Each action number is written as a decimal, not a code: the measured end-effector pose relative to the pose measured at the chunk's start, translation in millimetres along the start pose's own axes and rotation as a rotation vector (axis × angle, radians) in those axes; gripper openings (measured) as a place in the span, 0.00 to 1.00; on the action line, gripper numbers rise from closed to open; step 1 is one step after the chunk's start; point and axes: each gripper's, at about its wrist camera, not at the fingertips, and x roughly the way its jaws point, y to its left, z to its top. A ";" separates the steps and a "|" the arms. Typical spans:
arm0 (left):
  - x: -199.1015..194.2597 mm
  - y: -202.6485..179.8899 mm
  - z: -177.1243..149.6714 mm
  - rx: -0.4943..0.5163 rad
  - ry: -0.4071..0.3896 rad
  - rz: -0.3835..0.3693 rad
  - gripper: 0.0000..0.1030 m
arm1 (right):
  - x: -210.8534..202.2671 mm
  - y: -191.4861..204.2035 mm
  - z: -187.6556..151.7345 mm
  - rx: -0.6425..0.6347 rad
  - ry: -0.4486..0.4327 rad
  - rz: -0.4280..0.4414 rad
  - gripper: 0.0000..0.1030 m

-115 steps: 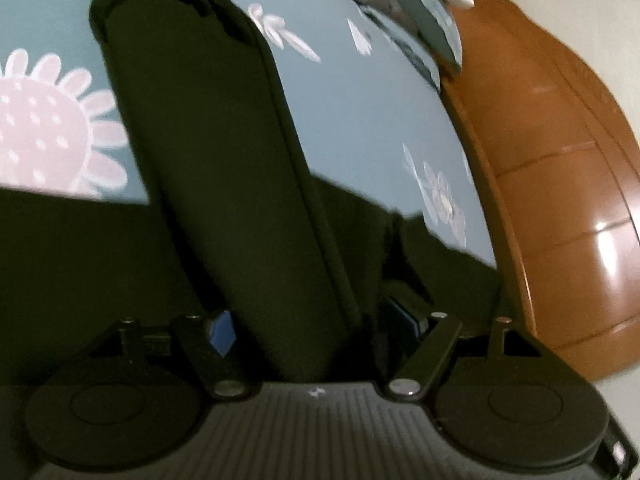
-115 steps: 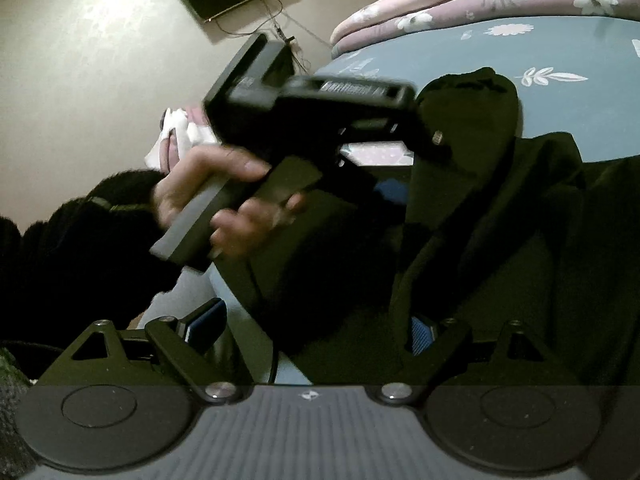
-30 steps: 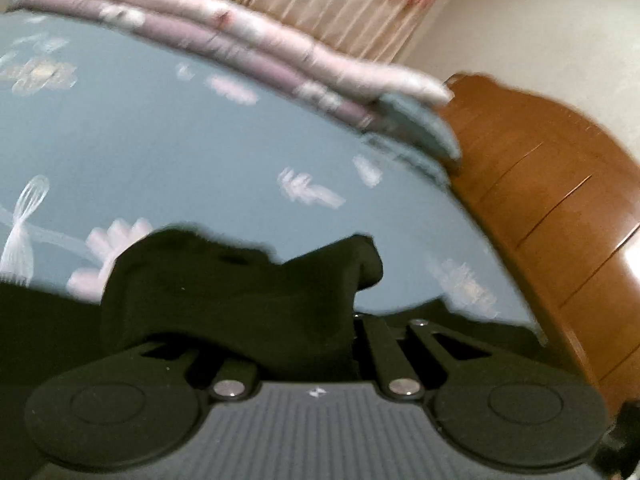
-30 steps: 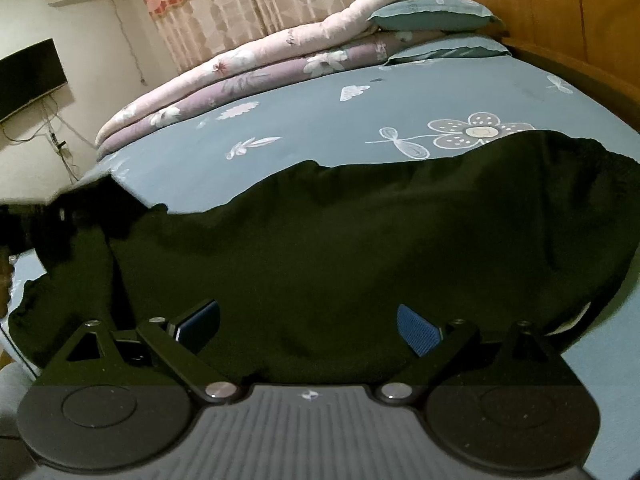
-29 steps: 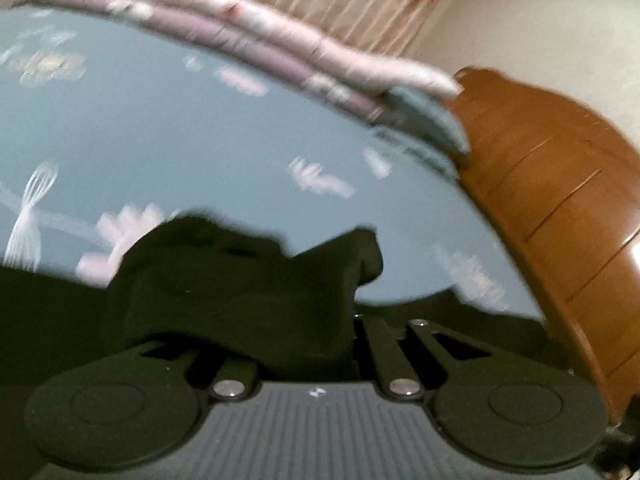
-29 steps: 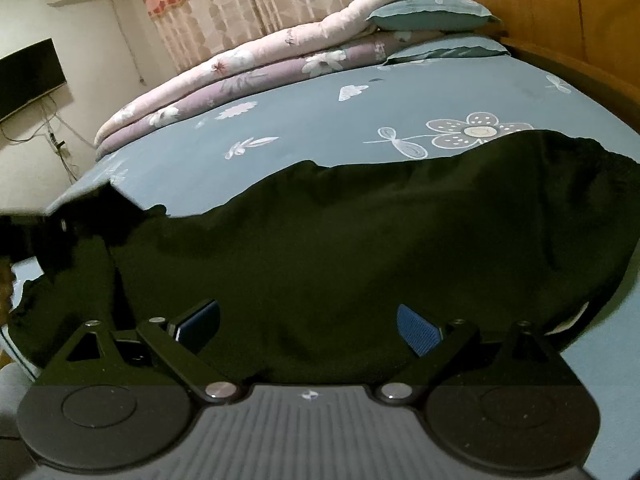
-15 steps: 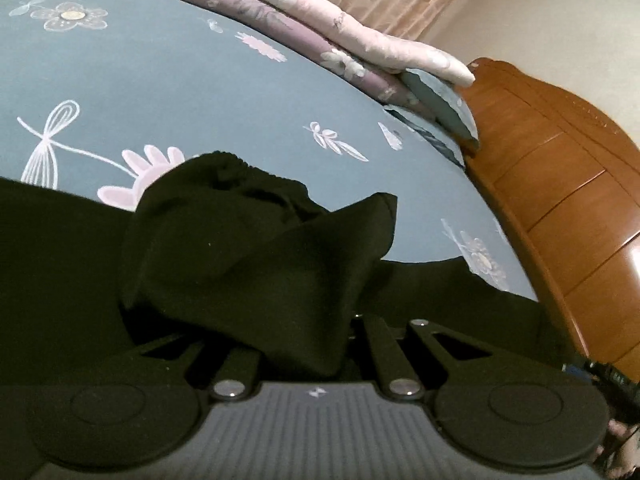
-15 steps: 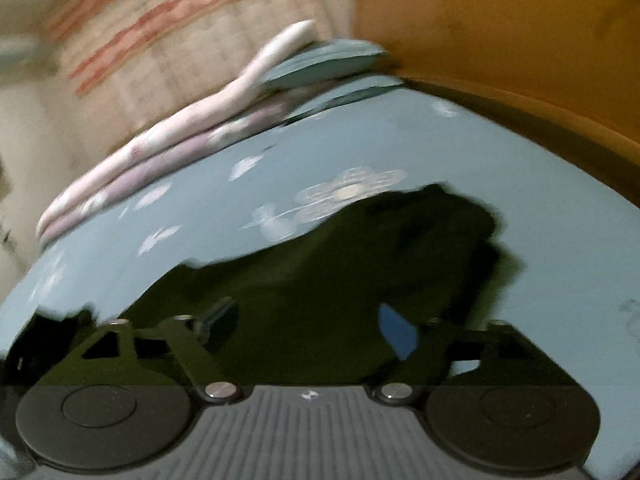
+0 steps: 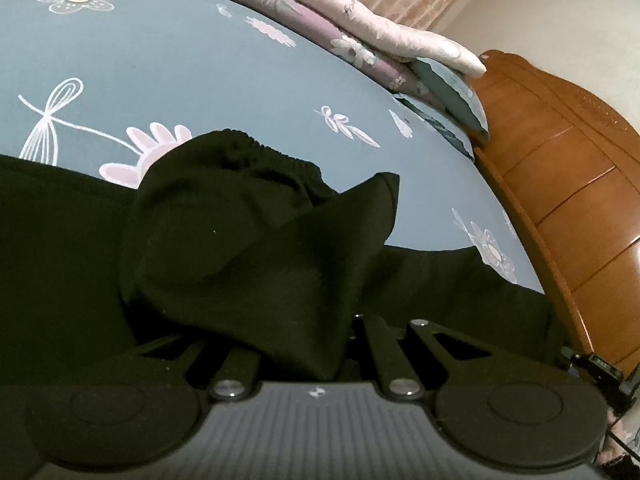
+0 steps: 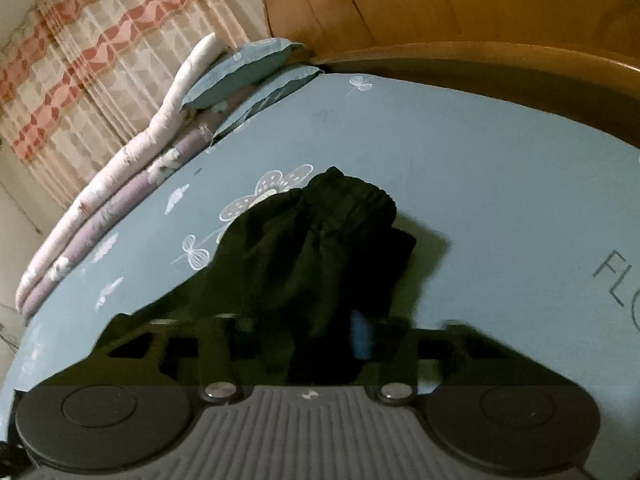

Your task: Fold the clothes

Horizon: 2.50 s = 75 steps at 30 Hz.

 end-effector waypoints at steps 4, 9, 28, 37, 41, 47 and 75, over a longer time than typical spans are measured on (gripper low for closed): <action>-13.7 -11.6 1.6 0.035 -0.032 -0.010 0.02 | -2.0 0.4 14.9 -0.043 -0.019 -0.012 0.08; -20.9 -15.2 -4.0 0.060 -0.021 -0.009 0.02 | 2.2 -4.3 21.1 -0.081 0.005 -0.042 0.08; -2.7 26.3 7.7 -0.083 0.079 -0.004 0.43 | -47.9 41.2 3.4 -0.194 -0.065 -0.025 0.61; -12.5 11.7 32.7 -0.002 -0.054 0.001 0.04 | -52.3 50.9 -1.0 -0.213 -0.046 -0.004 0.61; -22.7 8.4 40.5 0.047 -0.079 0.005 0.05 | -51.4 49.4 -2.4 -0.200 -0.042 -0.004 0.61; -14.5 17.3 27.9 0.053 -0.022 0.054 0.05 | -49.8 53.1 -6.8 -0.196 -0.032 0.012 0.61; -82.7 -10.9 27.6 0.145 0.082 0.170 0.43 | -6.9 143.0 -20.5 -0.319 0.022 0.262 0.78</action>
